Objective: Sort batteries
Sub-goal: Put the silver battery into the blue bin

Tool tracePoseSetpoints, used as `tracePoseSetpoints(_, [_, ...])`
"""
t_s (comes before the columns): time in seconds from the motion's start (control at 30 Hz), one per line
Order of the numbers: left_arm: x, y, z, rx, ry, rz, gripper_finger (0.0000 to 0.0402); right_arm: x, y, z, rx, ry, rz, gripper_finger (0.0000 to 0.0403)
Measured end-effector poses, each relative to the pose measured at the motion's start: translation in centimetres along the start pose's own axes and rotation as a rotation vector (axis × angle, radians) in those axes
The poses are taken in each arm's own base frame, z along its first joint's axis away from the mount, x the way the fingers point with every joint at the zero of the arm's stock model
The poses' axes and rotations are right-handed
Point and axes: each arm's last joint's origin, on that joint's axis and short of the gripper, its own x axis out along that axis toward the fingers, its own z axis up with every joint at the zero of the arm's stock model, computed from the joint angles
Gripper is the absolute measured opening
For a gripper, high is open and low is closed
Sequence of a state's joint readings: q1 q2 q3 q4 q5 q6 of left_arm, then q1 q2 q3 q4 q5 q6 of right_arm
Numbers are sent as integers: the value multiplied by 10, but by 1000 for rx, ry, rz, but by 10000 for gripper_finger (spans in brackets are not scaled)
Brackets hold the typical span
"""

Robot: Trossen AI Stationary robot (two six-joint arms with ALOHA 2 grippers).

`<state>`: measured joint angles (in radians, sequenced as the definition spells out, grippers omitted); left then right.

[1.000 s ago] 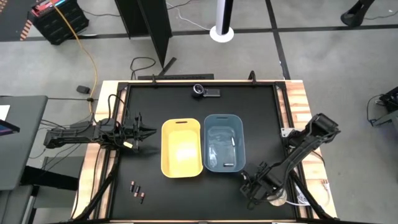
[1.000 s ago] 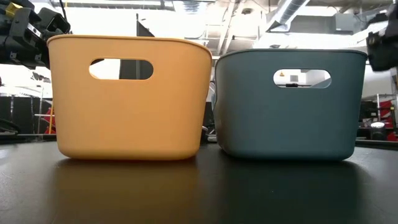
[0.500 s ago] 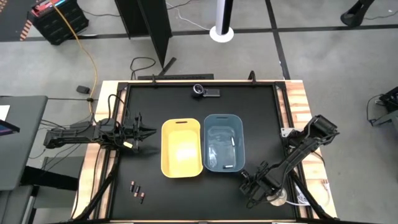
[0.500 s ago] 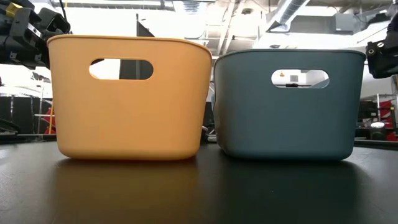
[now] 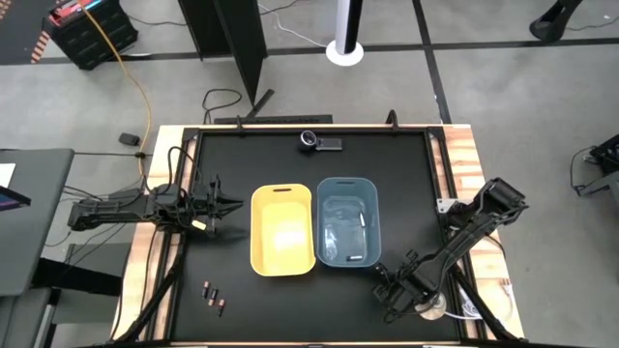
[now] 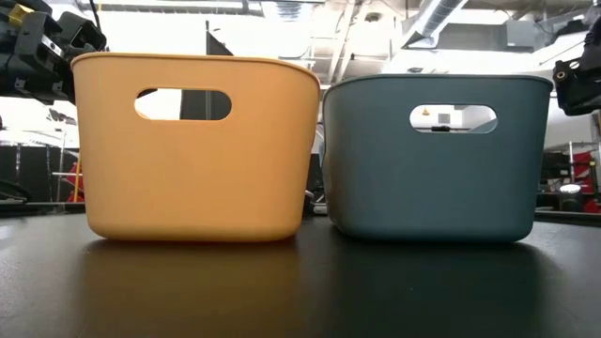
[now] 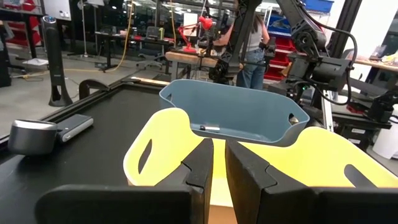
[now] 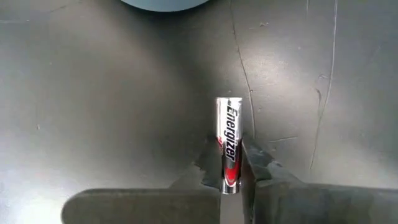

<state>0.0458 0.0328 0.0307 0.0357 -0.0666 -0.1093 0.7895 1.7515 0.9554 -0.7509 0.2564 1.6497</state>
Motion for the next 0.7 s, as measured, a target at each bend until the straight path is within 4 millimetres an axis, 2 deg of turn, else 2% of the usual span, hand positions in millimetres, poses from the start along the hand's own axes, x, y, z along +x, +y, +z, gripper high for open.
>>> tracePoseSetpoints(0.37, [0, 0, 0, -3, 0, 0, 39, -17, -4, 0, 0, 3, 53, 18])
tracePoseSetpoints(0.57, [0, 0, 0, -8, 0, 0, 39, -32, -10, -4, -34, -6, 84, 17])
tracePoseSetpoints(0.7, [0, 0, 0, -8, 0, 0, 39, -49, -15, -8, -77, -10, 146, 17])
